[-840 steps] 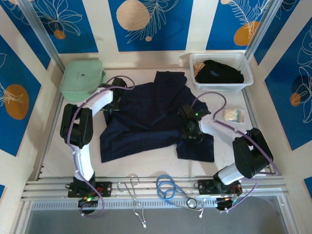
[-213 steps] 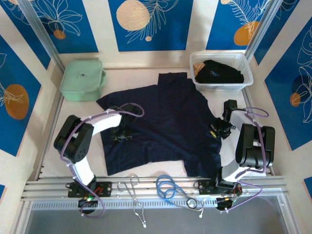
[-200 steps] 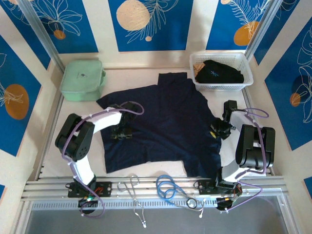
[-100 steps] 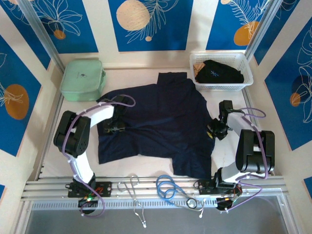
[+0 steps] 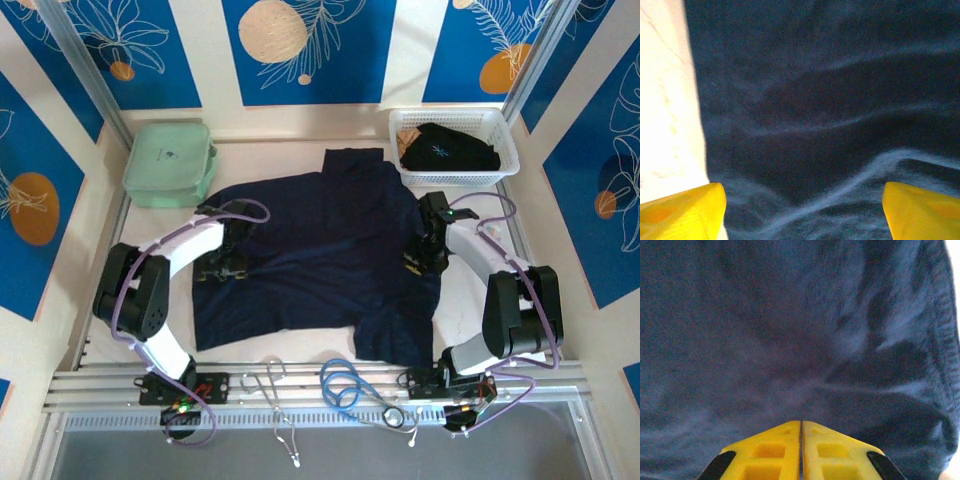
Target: Fold and stack the t-shirts
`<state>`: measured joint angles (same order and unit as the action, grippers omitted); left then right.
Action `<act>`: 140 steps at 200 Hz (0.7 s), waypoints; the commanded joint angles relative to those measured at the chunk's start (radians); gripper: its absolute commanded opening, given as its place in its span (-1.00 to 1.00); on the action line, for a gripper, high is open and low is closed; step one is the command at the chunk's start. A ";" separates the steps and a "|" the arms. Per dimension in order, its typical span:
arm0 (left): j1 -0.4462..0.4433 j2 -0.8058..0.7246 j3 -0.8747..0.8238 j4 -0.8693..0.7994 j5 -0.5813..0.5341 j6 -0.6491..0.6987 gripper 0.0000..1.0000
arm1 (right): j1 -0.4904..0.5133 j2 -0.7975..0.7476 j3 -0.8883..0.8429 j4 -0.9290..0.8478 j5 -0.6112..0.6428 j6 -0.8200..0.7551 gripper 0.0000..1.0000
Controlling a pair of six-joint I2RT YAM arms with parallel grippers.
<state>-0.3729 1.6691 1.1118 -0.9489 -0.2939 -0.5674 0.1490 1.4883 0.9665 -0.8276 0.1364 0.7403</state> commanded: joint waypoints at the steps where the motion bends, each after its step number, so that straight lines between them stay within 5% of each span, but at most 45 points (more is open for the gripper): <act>1: 0.010 -0.030 0.051 -0.063 -0.029 0.004 0.69 | 0.013 -0.016 -0.035 -0.072 -0.048 -0.039 -0.77; 92: 0.009 0.081 -0.090 0.099 0.089 -0.029 0.69 | 0.035 0.170 -0.013 -0.028 0.009 -0.040 -0.80; 140: 0.012 0.103 0.220 -0.062 -0.015 0.048 0.69 | 0.041 0.172 0.187 -0.091 0.040 -0.144 -0.79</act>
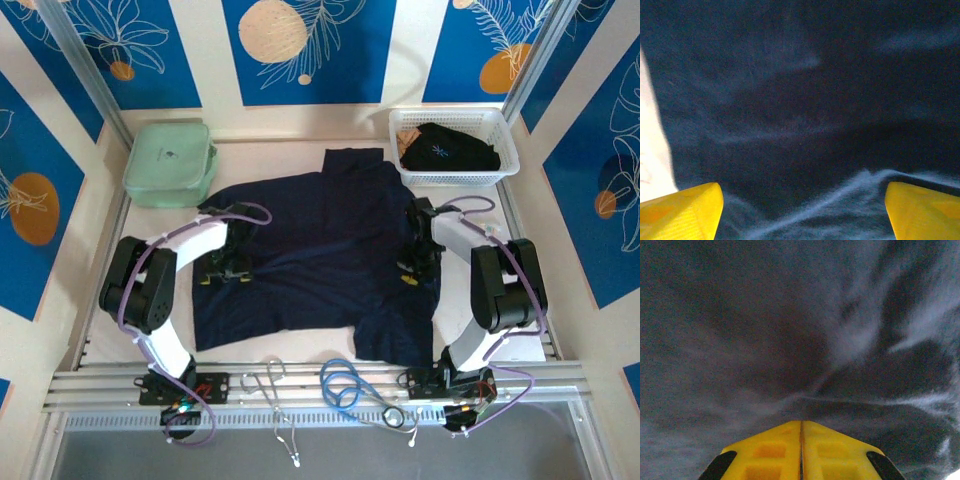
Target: Fold and stack the t-shirts
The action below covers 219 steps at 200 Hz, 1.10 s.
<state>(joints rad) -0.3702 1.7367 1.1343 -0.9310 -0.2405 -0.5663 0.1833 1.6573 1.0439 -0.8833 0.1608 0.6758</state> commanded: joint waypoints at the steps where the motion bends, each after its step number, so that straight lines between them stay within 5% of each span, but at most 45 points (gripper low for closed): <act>1: 0.010 0.040 0.203 -0.084 -0.071 0.048 0.69 | 0.007 0.003 0.115 -0.036 0.015 -0.084 -0.79; 43: 0.054 0.334 0.636 -0.137 -0.130 0.128 0.64 | 0.025 0.113 0.292 0.009 -0.018 -0.211 -0.80; 59: 0.086 0.461 0.804 -0.175 -0.153 0.137 0.53 | 0.024 0.158 0.317 0.029 -0.018 -0.224 -1.00; 75: 0.115 0.559 0.934 -0.197 -0.186 0.139 0.26 | 0.025 0.189 0.326 0.047 -0.026 -0.232 -1.00; 105: 0.156 0.644 1.036 -0.154 -0.195 0.147 -0.60 | 0.031 0.206 0.304 0.075 -0.034 -0.231 -1.00; 137: 0.181 0.682 1.063 -0.133 -0.250 0.146 -1.00 | 0.037 0.213 0.271 0.087 -0.040 -0.226 -1.00; 219: 0.215 0.716 0.999 -0.092 -0.212 0.149 -1.00 | 0.062 0.230 0.241 0.099 -0.049 -0.193 -1.00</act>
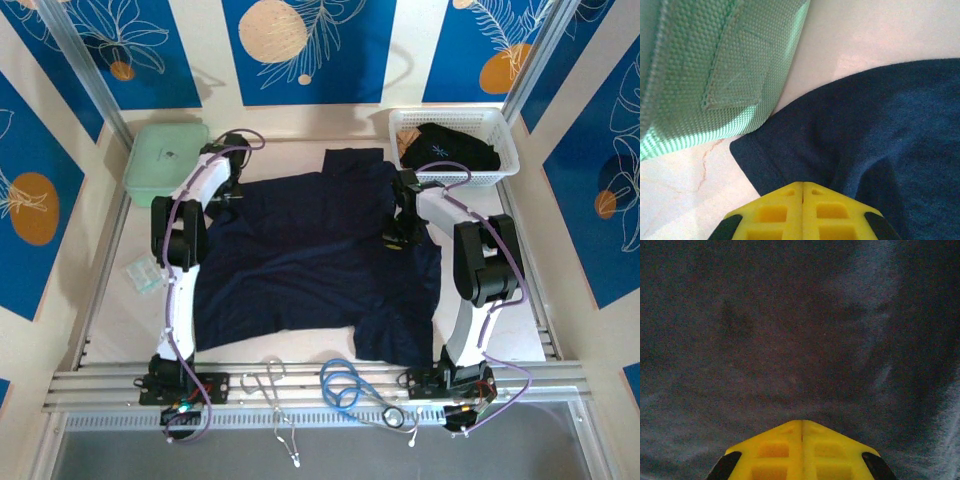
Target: Fold and stack the t-shirts
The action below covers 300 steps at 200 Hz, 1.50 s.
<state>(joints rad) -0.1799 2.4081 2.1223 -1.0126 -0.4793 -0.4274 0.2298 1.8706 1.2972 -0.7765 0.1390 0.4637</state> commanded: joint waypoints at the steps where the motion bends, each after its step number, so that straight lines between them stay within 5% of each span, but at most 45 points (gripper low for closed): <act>1: 0.025 0.047 0.013 -0.011 0.030 0.012 -1.00 | 0.015 0.016 -0.013 -0.008 -0.027 0.019 -1.00; 74: 0.011 0.157 0.130 -0.034 0.201 0.095 -1.00 | 0.021 -0.037 -0.047 -0.014 -0.026 0.049 -1.00; 152: 0.042 0.336 0.505 -0.129 0.310 0.124 -1.00 | 0.015 -0.117 -0.105 -0.038 0.000 0.071 -1.00; 187: 0.095 0.329 0.505 -0.106 0.329 0.116 -0.65 | 0.012 -0.135 -0.128 -0.040 0.001 0.088 -1.00; 244: 0.143 0.323 0.513 -0.014 0.416 0.147 0.36 | 0.014 -0.130 -0.126 -0.045 -0.016 0.111 -1.00; 269: 0.154 0.320 0.521 0.017 0.428 0.165 0.46 | 0.016 -0.133 -0.130 -0.046 -0.019 0.121 -1.00; 300: 0.149 0.304 0.516 0.025 0.498 0.179 0.37 | 0.019 -0.131 -0.133 -0.047 -0.020 0.132 -1.00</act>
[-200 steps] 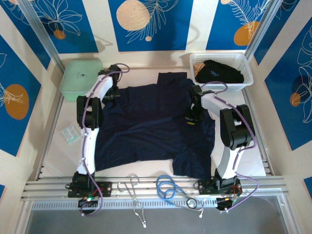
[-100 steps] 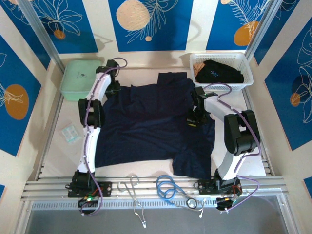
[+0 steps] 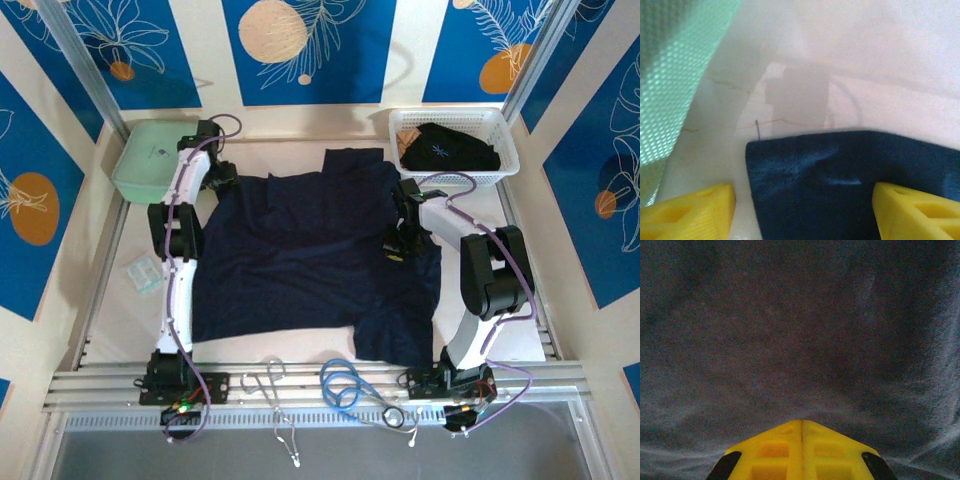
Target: Fold and stack the t-shirts
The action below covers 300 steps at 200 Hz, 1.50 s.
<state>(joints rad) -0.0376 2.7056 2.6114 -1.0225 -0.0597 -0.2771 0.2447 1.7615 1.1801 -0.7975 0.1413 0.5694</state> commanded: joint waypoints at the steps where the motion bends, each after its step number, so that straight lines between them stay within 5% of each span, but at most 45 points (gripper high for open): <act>1: 0.005 0.005 0.027 0.035 0.082 0.028 0.37 | 0.005 -0.022 -0.016 -0.025 -0.023 0.026 -1.00; 38: -0.026 -0.063 -0.037 0.072 0.096 0.053 -0.05 | 0.018 -0.004 -0.002 -0.022 -0.035 0.034 -1.00; 77: -0.027 -0.082 -0.046 0.035 -0.053 0.043 -0.70 | 0.034 -0.005 0.003 -0.028 -0.029 0.035 -1.00; 112: -0.027 -0.118 -0.119 0.080 -0.154 0.053 -1.00 | 0.034 0.006 0.007 -0.026 -0.031 0.034 -1.00; 216: -0.040 -0.085 -0.103 0.292 -0.234 0.220 -1.00 | 0.048 0.062 0.019 -0.013 -0.046 0.050 -1.00; 233: -0.041 -0.064 -0.070 0.252 -0.265 0.227 -0.70 | 0.054 0.075 0.025 -0.013 -0.048 0.052 -1.00; 268: -0.041 -0.082 -0.081 0.210 -0.236 0.209 0.41 | 0.060 0.083 0.056 -0.026 -0.052 0.054 -1.00; 300: -0.070 -0.163 -0.083 0.196 -0.184 0.208 0.88 | 0.050 0.026 0.084 -0.061 -0.014 0.049 -1.00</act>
<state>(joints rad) -0.0860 2.6369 2.5019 -0.7944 -0.2779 -0.0700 0.3008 1.8397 1.2282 -0.8089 0.1234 0.6102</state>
